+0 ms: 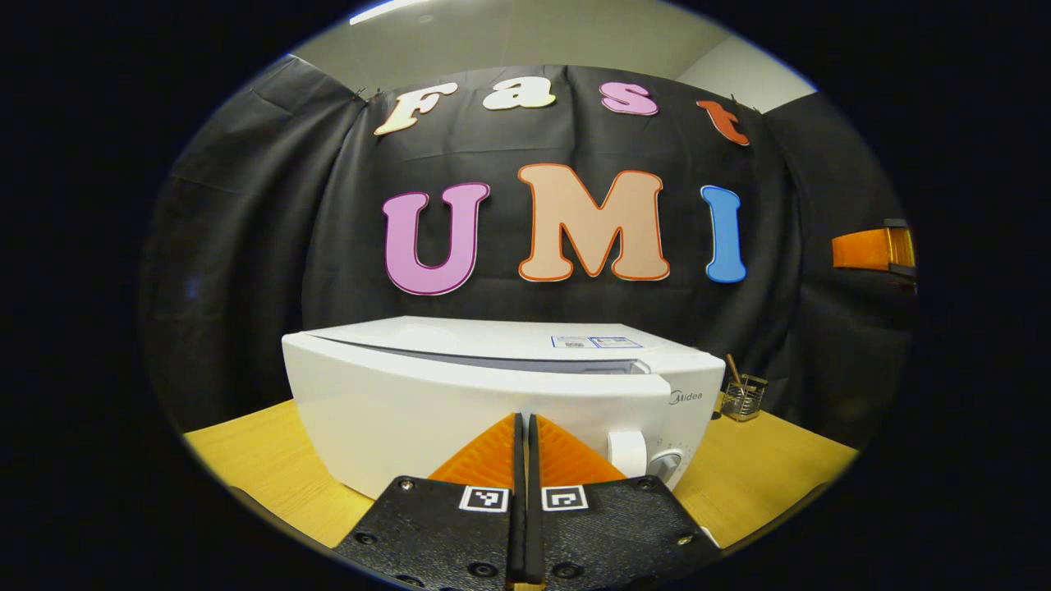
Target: Open the microwave oven with the left hand, put the food in, and close the microwave oven.
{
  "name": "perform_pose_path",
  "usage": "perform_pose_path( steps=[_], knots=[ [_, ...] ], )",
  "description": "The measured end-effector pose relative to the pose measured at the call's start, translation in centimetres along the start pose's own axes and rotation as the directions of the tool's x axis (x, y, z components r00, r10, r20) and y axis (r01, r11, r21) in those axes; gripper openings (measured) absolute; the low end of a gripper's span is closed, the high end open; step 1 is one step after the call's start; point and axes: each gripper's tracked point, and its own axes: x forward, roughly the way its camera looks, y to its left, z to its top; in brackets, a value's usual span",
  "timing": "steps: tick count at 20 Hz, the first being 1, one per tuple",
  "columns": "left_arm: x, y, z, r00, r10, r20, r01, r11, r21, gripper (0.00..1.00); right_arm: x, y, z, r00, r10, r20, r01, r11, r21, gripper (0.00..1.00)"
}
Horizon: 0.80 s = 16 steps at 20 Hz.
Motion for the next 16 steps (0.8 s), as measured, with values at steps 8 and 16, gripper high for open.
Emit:
perform_pose_path(
  steps=[8, 16],
  knots=[
    [-0.3, 0.1, 0.0, 1.000, -0.011, -0.013, 0.011, 1.000, 0.004, 0.00, -0.1, 0.6, 0.0, 1.000, 0.012, -0.003, -0.012, 1.000, -0.011, 1.00],
    [-0.9, 0.0, 0.7, 0.997, -0.067, -0.049, 0.065, 0.997, -0.034, 0.02, -0.1, 1.2, -0.2, 0.999, 0.031, -0.014, -0.031, 0.999, -0.017, 1.00]
  ],
)
